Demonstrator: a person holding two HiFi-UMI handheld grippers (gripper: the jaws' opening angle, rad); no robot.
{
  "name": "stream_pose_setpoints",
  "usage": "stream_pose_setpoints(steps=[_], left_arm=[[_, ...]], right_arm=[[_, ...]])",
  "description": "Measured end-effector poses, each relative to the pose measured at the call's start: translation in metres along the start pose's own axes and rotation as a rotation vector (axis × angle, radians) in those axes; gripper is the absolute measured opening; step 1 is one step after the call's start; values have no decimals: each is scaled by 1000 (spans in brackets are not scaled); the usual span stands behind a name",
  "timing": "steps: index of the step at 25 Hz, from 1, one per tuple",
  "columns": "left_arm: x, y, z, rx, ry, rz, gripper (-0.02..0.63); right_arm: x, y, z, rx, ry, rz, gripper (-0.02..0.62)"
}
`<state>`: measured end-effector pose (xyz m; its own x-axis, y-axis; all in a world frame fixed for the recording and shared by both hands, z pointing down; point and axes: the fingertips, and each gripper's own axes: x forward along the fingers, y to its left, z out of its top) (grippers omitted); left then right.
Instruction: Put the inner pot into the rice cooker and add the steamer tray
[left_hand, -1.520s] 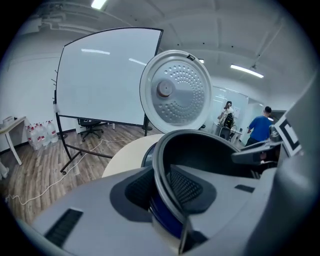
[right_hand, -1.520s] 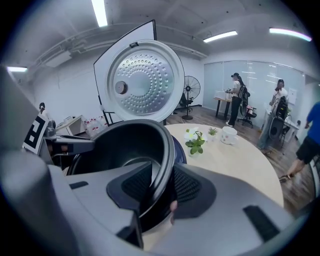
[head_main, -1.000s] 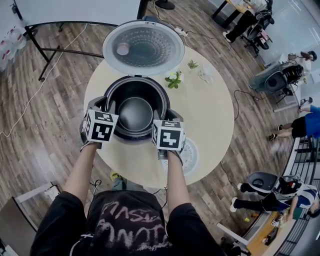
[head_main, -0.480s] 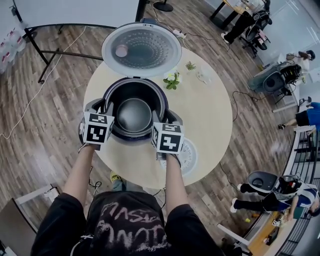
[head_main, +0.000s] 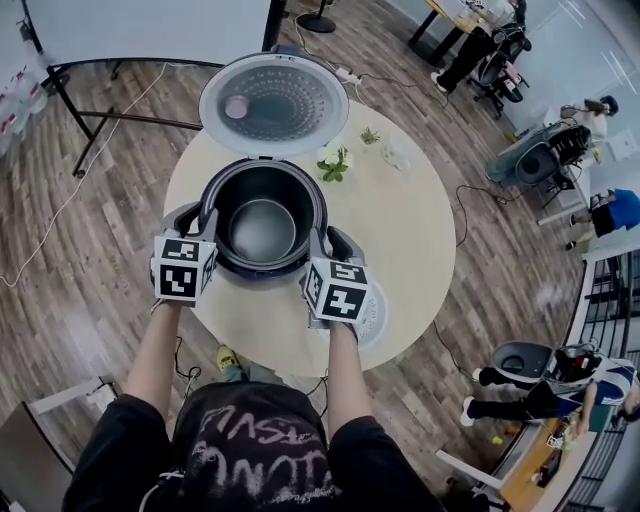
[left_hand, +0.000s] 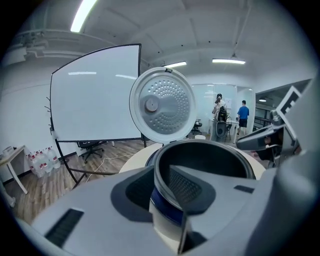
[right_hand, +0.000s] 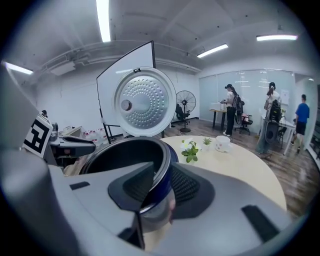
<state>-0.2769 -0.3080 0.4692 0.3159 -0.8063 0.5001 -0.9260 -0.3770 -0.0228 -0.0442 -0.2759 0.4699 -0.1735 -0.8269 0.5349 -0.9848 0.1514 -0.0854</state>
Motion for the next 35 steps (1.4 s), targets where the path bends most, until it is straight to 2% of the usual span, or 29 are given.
stream_pose_setpoints(steps=[9,19,23,29,35], left_arm=[[-40,-11,20,-23,-131,-20,27],[-88,-15,43,-49,-290,-93,11],[-102,-20,52,-38,-342,-124,11],[-112,-49,62,14,-388,-225,11],[-112,-102,70,52,-418,-347,11]], right_arm=[[-48,-5,8,6,-92,-48,9],[-110,4,25,-9,-256,-39,5],[-138,0,27,6,-327,-82,5],[-180,-17,9,33,-356,-174,5],[-228,-49,-14,50,-356,-309,5]])
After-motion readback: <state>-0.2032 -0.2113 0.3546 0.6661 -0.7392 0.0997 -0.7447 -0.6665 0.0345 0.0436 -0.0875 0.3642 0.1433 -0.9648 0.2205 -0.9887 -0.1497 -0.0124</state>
